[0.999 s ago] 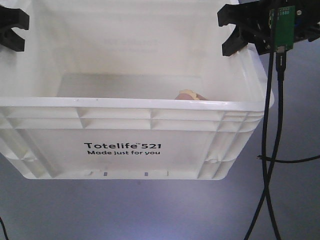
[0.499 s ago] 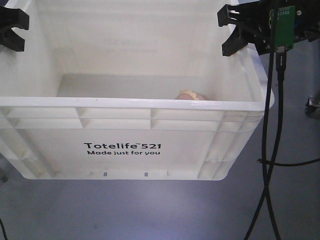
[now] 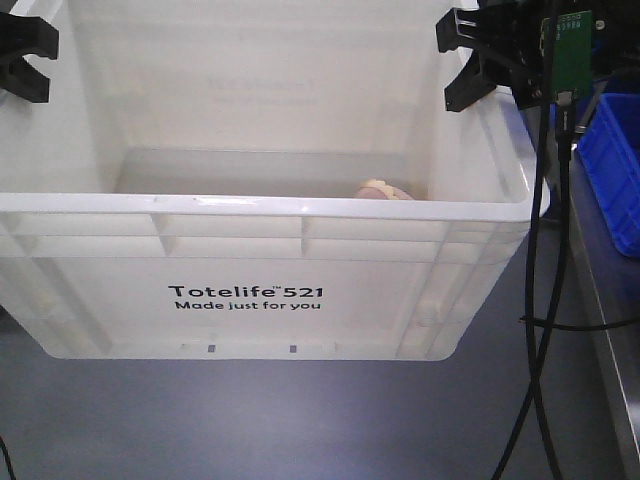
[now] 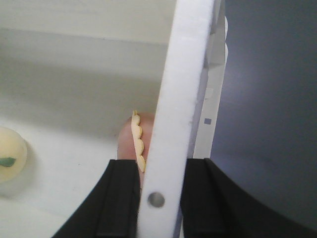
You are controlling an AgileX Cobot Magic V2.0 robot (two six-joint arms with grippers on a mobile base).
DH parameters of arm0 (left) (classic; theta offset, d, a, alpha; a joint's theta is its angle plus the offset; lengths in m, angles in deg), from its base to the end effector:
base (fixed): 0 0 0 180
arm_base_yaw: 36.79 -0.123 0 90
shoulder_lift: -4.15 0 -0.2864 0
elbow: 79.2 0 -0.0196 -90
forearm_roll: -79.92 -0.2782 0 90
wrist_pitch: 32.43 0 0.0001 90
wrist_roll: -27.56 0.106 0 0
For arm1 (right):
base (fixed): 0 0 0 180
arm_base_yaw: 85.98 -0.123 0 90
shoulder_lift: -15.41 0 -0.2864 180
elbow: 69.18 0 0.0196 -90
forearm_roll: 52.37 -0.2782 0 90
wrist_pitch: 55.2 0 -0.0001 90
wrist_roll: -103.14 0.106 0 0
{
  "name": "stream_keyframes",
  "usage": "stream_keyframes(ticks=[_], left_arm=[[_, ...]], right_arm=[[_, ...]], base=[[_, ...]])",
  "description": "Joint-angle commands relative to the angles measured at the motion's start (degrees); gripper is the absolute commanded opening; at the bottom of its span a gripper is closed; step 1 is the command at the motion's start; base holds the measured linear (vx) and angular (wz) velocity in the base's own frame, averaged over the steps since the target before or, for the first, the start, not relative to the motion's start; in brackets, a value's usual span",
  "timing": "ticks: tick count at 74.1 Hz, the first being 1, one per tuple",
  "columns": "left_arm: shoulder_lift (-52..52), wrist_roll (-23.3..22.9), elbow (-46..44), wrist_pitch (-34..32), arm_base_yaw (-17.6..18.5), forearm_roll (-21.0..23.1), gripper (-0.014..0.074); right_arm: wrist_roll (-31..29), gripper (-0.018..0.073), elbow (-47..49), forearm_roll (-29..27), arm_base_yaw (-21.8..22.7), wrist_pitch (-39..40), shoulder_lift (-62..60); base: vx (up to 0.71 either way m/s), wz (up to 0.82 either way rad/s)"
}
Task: Place moving items into box and shelve
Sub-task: 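Hold the tote raised with both grippers while the base drives away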
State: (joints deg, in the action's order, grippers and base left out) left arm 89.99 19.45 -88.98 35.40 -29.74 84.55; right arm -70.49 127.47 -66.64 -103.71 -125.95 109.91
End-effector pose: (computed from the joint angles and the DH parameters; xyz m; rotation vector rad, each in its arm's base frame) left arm 0.3035 -0.0455 0.4093 -0.0310 2.5194 -0.2143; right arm 0.3209 0.1285 0.3987 -0.2382 2.6081 0.4861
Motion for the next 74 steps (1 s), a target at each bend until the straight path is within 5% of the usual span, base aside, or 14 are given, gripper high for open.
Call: stream_keyframes(ticks=[1, 74], left_arm=[[-2.3, -0.5, -2.3, -7.6, 1.6, 11.5, -0.0006], [-2.3, -0.5, -2.3, -7.6, 1.6, 11.6, -0.0006]], right_arm=[[-1.2, -0.0006, 2.5, -14.0, -1.5, 7.9, -2.7], [-1.2, -0.0006, 2.5, -14.0, -1.5, 7.9, -2.7]], base=[[0.41, -0.42], [0.45, -0.19]])
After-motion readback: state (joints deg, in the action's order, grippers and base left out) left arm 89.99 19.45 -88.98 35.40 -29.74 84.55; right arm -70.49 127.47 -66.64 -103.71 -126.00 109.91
